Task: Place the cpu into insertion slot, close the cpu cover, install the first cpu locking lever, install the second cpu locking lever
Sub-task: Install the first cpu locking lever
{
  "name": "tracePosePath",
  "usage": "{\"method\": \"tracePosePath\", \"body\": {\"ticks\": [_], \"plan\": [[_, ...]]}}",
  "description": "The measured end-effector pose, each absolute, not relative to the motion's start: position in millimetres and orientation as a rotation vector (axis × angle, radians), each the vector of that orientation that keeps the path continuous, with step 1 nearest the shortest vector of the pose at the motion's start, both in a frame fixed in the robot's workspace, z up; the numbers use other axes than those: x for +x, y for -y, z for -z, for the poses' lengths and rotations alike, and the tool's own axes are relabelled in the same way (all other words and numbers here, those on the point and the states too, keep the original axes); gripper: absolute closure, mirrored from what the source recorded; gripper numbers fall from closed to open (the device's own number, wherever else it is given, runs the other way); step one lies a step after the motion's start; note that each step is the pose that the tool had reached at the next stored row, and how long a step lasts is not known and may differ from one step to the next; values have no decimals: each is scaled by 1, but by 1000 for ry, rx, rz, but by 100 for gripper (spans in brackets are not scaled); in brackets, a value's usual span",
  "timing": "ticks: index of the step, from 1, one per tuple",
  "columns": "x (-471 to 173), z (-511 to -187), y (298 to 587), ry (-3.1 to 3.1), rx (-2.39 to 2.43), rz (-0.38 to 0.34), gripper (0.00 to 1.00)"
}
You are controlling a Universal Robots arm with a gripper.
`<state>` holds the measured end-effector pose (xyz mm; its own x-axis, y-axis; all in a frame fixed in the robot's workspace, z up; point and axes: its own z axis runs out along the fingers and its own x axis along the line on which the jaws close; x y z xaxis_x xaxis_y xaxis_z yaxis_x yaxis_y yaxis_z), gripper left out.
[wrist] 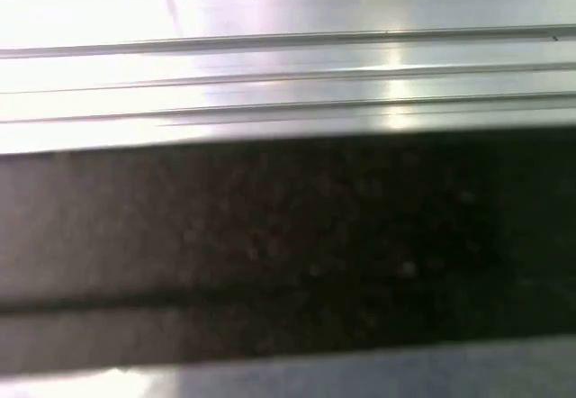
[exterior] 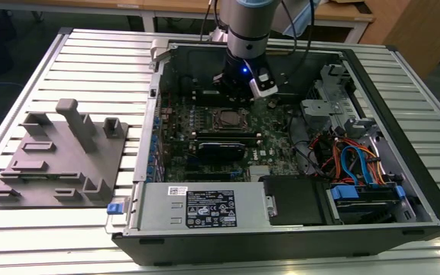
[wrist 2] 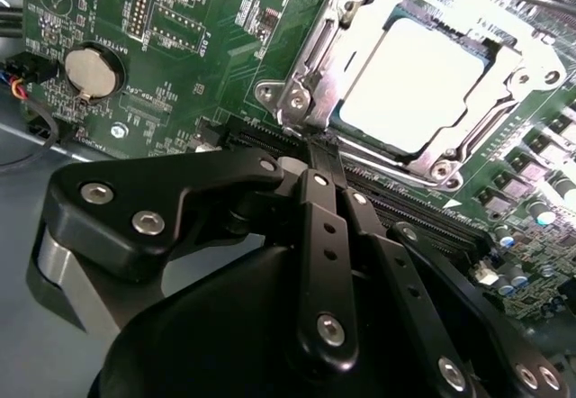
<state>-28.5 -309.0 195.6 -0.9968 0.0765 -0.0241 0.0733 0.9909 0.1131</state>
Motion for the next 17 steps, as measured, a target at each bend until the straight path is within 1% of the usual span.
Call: {"method": "tracePosePath", "body": {"ticks": [6,17], "plan": [[-28,-196,309,-3104,118,-217,90],[-29,-195,309,-3104,118,-229,90]]}}
